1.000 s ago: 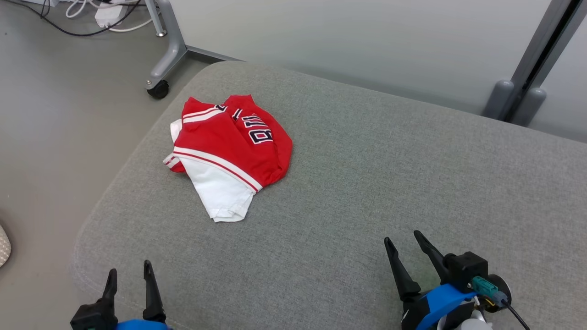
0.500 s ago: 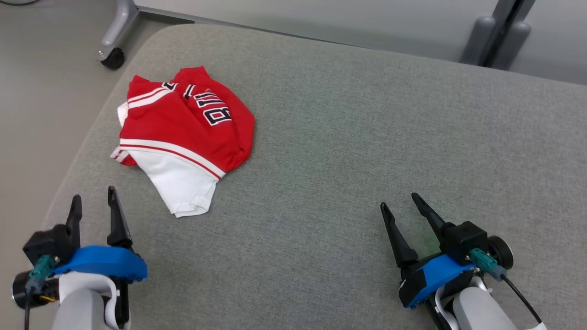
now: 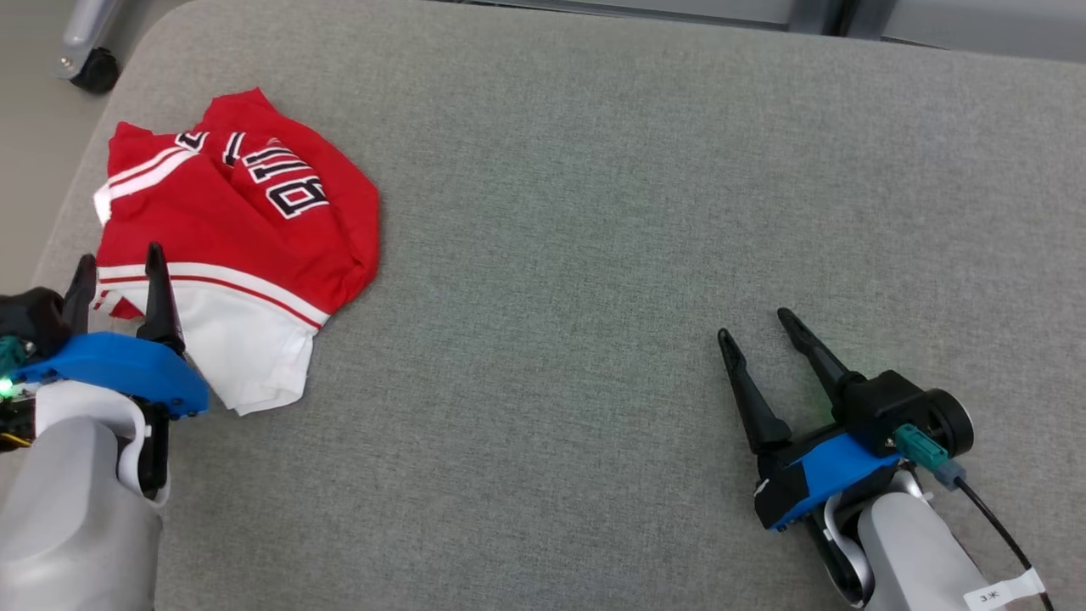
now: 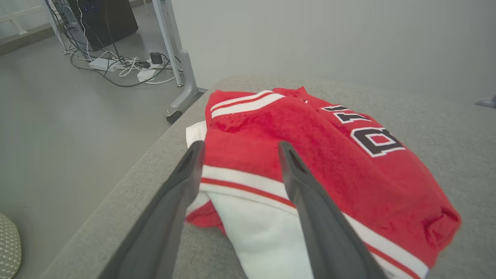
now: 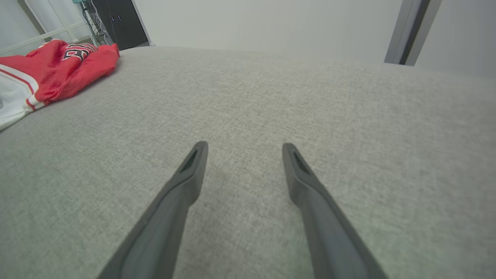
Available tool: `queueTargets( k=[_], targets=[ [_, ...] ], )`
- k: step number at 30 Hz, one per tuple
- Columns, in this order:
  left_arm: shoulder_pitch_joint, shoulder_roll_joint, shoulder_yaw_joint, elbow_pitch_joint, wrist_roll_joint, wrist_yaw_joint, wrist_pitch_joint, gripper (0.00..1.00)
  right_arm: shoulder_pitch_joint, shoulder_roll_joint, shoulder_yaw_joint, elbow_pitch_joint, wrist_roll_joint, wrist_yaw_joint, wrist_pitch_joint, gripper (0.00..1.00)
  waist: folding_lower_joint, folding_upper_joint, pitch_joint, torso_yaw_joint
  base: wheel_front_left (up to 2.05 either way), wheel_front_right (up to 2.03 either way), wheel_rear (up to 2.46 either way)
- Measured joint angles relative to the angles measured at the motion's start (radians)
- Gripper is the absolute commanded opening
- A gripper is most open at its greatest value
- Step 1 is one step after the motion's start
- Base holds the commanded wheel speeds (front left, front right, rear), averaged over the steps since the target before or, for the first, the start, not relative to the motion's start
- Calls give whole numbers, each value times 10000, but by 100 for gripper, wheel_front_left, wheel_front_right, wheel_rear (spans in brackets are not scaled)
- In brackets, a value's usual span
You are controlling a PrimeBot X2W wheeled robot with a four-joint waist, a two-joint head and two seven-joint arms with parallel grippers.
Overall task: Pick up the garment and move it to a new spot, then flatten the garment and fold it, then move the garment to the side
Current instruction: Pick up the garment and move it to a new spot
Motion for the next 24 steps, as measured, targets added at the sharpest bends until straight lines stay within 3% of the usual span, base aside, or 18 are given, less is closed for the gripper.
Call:
queueTargets(
  k=[6,18,20,24],
  targets=[
    [-683,639,-621,719,-727,-4,447,100,-115,-81,17,-236,6,4,-27,100,0,0,433,-333,0,0,0],
    [-1439,844,-681,2715,-1452,-4,1615,100,-362,-79,-29,-282,98,10,-40,100,0,0,744,-791,0,0,0],
    [-1523,784,-742,2823,-1542,-4,1787,0,-366,-58,-33,-257,119,10,-42,100,0,0,728,-829,0,0,0],
    [-1575,765,-1143,2775,-1824,-4,2153,0,-394,-27,-42,-142,174,8,-42,100,-1,0,668,-888,0,0,0]
  ],
)
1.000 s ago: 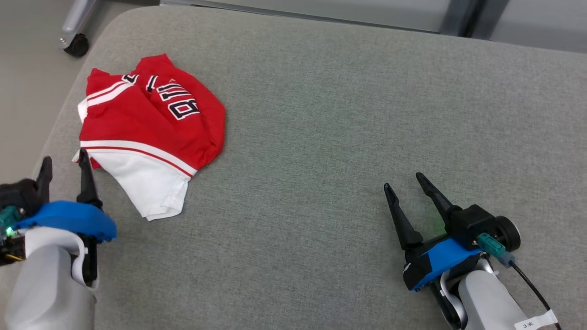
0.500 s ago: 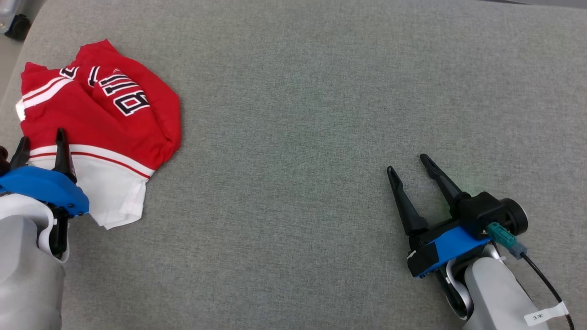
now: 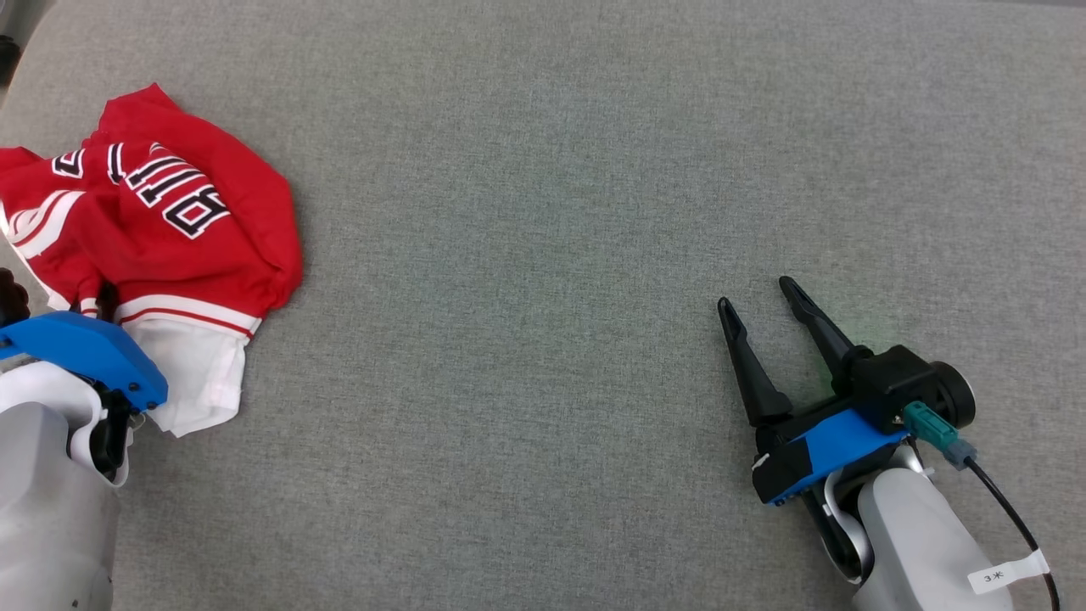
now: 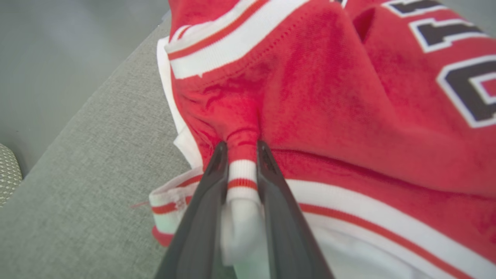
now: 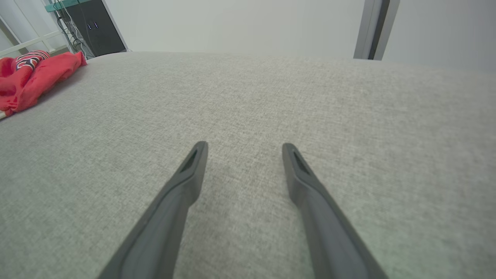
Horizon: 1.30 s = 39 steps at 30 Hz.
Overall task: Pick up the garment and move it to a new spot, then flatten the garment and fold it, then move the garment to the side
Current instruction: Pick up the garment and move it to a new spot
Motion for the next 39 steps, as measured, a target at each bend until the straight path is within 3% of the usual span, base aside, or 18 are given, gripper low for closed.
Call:
queueTargets(
  k=[9,16,21,24,30,39],
  targets=[
    [43,608,-1007,-1149,-272,0,-428,0,192,159,-188,299,213,-6,19,100,0,0,-634,-100,0,0,0],
    [-255,1097,-2086,-3074,-587,-2,-825,0,661,376,-420,422,531,-8,27,100,0,0,-1429,-317,0,0,0],
    [-219,1028,-3083,-4489,-984,-2,-825,0,1077,449,-523,460,709,-8,27,100,0,0,-1944,-750,0,0,0],
    [-71,775,-3599,-5204,-1285,-2,-834,0,1262,466,-566,454,832,-8,25,100,0,0,-2147,-1157,0,0,0],
    [174,-430,-4621,-6130,-1766,-2,-1045,0,1538,476,-539,477,1145,-10,27,100,-1,0,-2461,-2019,0,0,0],
    [803,-2435,-5883,-5363,-2351,-2,-1862,0,1637,477,-324,453,1400,-10,27,100,-1,0,-2674,-3011,0,0,0]
  ],
)
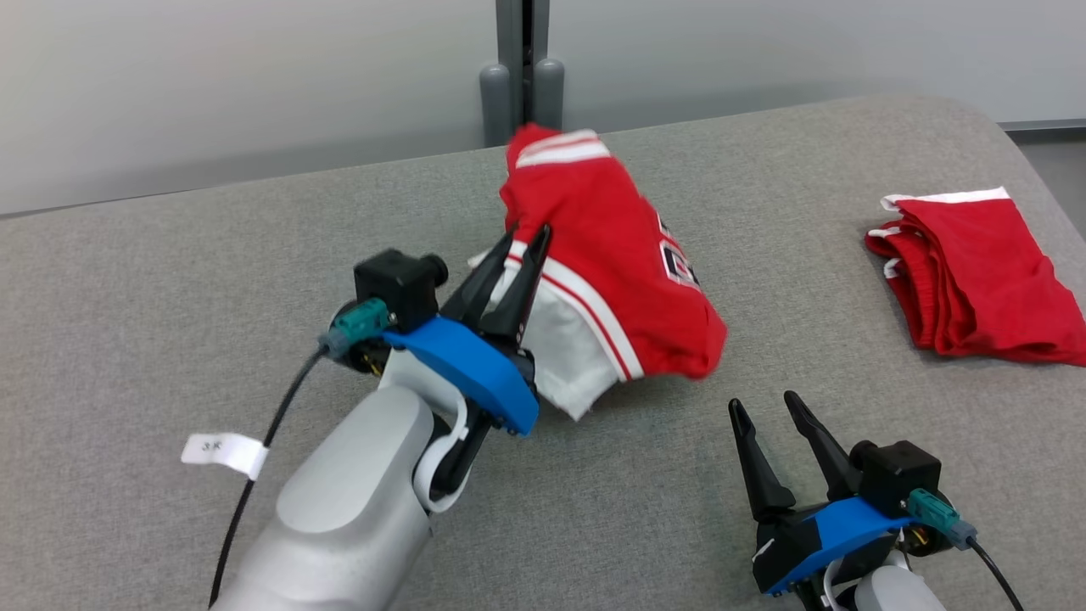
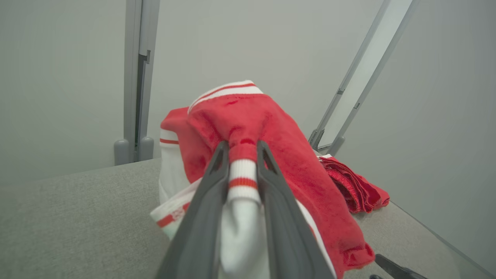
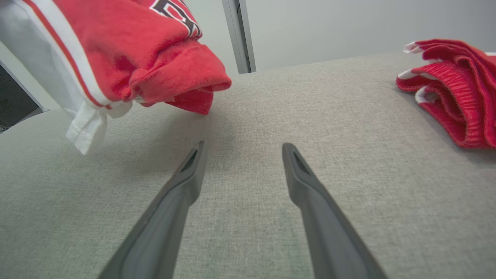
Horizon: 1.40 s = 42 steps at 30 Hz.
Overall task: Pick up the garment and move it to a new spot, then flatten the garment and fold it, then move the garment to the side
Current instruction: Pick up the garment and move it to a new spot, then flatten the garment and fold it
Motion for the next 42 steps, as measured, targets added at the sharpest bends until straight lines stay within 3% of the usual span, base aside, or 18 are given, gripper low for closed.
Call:
queueTargets(
  k=[3,4,5,12,16,19,28,42],
  targets=[
    [174,-140,-88,619,247,36,-330,0,1,-2,29,-2,40,0,0,100,0,0,-28,-99,0,0,0],
    [230,-159,-59,848,284,65,-376,23,1,-2,31,-2,58,2,0,100,0,0,-36,-105,0,0,0],
    [331,-167,0,1081,360,113,-433,100,2,0,25,-2,71,0,0,100,0,0,-46,-98,0,0,0],
    [1359,205,1302,1310,1149,531,-493,100,44,0,-155,-46,96,0,0,100,1,0,-223,215,0,0,0],
    [2478,523,2700,508,1816,1026,-493,100,44,4,-146,-107,77,0,0,100,0,0,-329,432,0,0,0],
    [3529,573,3599,-245,2481,1129,-495,100,63,2,-157,-155,77,0,0,100,1,0,-441,617,0,0,0],
    [6095,35,5473,-1981,4144,803,-493,100,272,6,-253,-232,-148,0,0,100,1,0,-746,1142,0,0,0],
    [7704,-510,6447,-2738,5216,217,-495,100,939,8,-819,98,-399,0,0,100,0,0,-1450,1251,0,0,0]
  ],
)
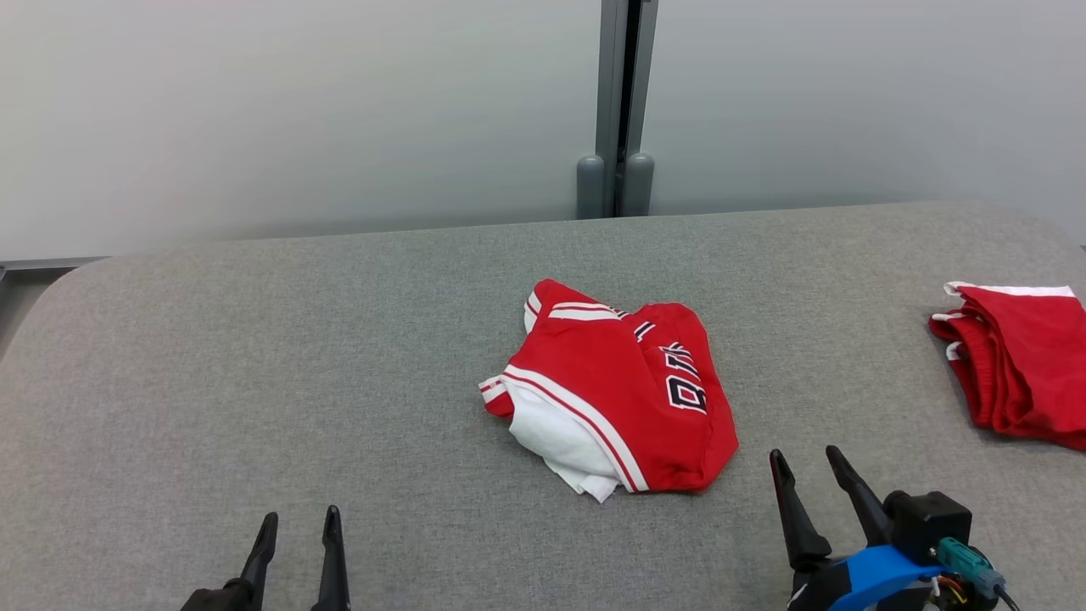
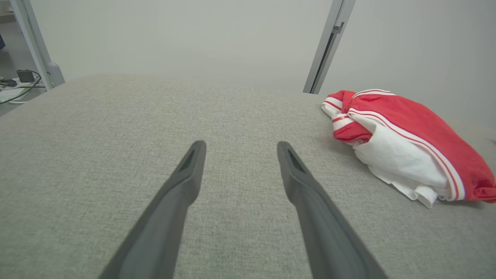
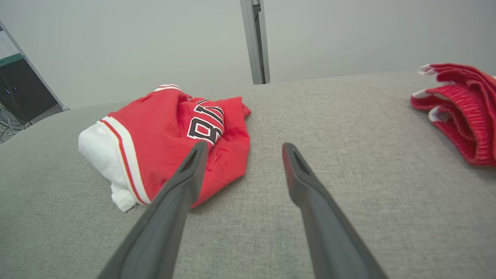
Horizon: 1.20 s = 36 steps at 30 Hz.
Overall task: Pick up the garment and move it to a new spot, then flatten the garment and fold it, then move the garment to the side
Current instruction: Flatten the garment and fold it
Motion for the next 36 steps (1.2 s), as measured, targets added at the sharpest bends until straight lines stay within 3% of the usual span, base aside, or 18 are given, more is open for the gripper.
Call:
queueTargets(
  k=[8,19,25,36],
  targets=[
    [-35,-29,-23,29,21,-81,0,100,129,-2,-125,105,-148,0,0,100,0,0,-13,13,0,0,0],
    [-510,-40,-456,117,-286,-75,0,100,-1252,2,2380,247,-360,0,-2,100,1,0,663,285,0,0,0],
    [-701,-40,-719,215,-397,-25,0,100,-2748,6,3664,1586,-560,0,0,100,2,0,1194,712,0,0,0],
    [-1189,-38,-872,286,-466,48,0,100,-4255,10,3871,3198,-1009,2,59,100,2,0,1962,1163,0,0,0]
  ],
)
